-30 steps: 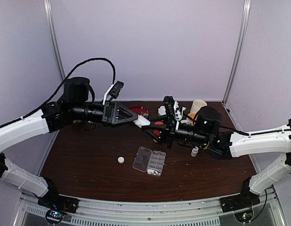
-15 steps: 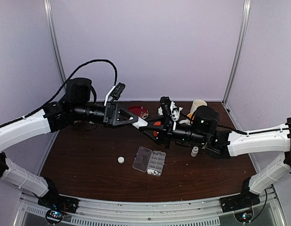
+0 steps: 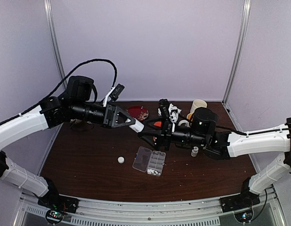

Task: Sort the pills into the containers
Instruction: Pass from the right arm to the left, then place the pill bottle at the center of the board.

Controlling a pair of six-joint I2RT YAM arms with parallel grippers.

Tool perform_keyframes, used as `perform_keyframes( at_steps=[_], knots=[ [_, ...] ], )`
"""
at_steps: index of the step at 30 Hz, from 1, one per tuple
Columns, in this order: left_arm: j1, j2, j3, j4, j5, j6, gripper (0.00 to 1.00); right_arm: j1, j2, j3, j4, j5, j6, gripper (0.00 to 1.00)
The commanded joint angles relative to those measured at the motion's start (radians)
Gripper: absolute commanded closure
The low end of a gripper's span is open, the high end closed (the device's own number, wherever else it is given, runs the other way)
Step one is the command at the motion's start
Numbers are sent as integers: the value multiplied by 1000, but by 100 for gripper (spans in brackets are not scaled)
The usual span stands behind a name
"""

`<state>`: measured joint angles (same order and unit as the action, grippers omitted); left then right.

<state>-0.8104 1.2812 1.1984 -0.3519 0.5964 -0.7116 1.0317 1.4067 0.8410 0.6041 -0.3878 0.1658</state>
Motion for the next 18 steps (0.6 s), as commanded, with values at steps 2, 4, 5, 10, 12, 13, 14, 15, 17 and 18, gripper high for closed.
perform_keyframes(
  at_steps=[2,4,5,10,12,13,14,15,17,18],
  knots=[
    [-1,-4,49,-273,-240,183,84,-1,-34,-94,-97,55,33,27],
    [-1,5,20,-317,-301,211,86,-1,-55,-128,-146,69,36,27],
    [-1,6,-6,-323,-311,219,87,-1,-73,-150,-169,78,36,26],
    [-52,10,-157,-305,-448,245,87,-4,-133,-247,-263,140,47,26],
    [-96,24,-185,-319,-528,253,85,-5,-153,-281,-263,156,58,26],
    [-108,34,-194,-328,-557,247,85,-7,-160,-294,-261,164,63,26],
    [-117,43,-204,-329,-578,236,85,-7,-163,-302,-261,175,69,26],
    [-129,50,-216,-328,-620,225,85,-8,-160,-303,-267,189,75,26],
    [-152,62,-247,-309,-672,200,85,-10,-143,-284,-292,218,82,26],
    [-161,68,-258,-293,-688,193,85,-9,-128,-271,-306,225,84,26]
  ],
)
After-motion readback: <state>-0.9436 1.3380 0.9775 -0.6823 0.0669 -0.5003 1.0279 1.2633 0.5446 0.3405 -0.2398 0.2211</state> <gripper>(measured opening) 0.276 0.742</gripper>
